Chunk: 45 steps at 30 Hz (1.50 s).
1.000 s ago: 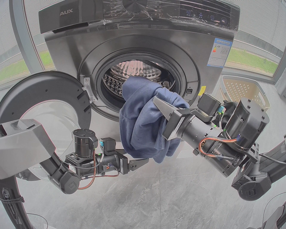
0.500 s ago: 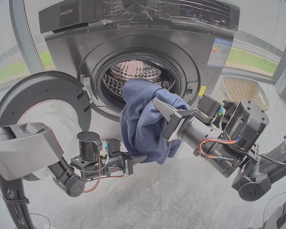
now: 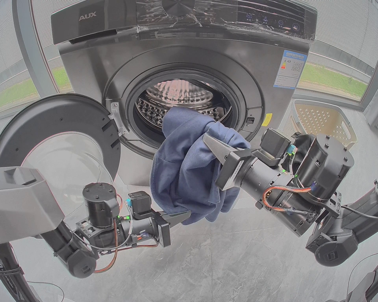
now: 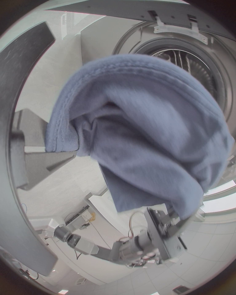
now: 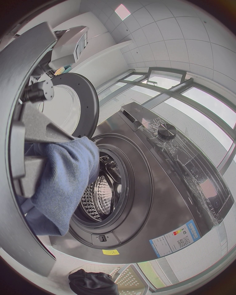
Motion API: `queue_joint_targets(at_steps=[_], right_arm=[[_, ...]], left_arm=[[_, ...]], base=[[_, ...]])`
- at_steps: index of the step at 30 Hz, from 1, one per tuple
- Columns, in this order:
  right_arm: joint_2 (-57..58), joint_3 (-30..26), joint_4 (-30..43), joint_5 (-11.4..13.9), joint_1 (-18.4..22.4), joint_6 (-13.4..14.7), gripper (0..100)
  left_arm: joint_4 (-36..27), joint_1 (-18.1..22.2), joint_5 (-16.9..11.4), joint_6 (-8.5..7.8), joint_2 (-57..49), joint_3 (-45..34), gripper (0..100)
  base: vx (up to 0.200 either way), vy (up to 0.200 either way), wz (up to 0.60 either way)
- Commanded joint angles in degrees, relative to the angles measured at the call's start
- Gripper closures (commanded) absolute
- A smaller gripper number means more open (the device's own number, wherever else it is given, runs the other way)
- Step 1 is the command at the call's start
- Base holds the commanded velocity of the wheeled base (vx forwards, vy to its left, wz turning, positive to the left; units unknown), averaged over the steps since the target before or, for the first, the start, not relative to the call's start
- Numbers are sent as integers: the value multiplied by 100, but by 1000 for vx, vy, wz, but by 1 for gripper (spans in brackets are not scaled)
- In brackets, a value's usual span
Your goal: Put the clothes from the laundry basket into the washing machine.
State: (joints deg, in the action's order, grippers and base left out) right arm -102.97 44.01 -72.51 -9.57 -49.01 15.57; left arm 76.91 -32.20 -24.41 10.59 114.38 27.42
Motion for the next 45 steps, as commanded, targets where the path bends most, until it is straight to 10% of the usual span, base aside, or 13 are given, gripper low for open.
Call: queue_joint_targets(at_steps=[1,10,11,45], right_arm=[[-126,-94,9,25,23,-1,100],[-223,-613,0,210,-136,-10,100],[-223,-622,0,219,-136,-10,0],[-364,-1799,-26,271,-153,-282,0]], left_arm=[[316,-349,68,-13,-1085,-914,100],[764,-744,261,-49,-2122,-1748,100],[764,-744,261,-49,-2131,-1757,100],[949,-243,1509,4,-2078,-448,100]], base=[[0,0,0],[0,0,0],[0,0,0],[0,0,0]])
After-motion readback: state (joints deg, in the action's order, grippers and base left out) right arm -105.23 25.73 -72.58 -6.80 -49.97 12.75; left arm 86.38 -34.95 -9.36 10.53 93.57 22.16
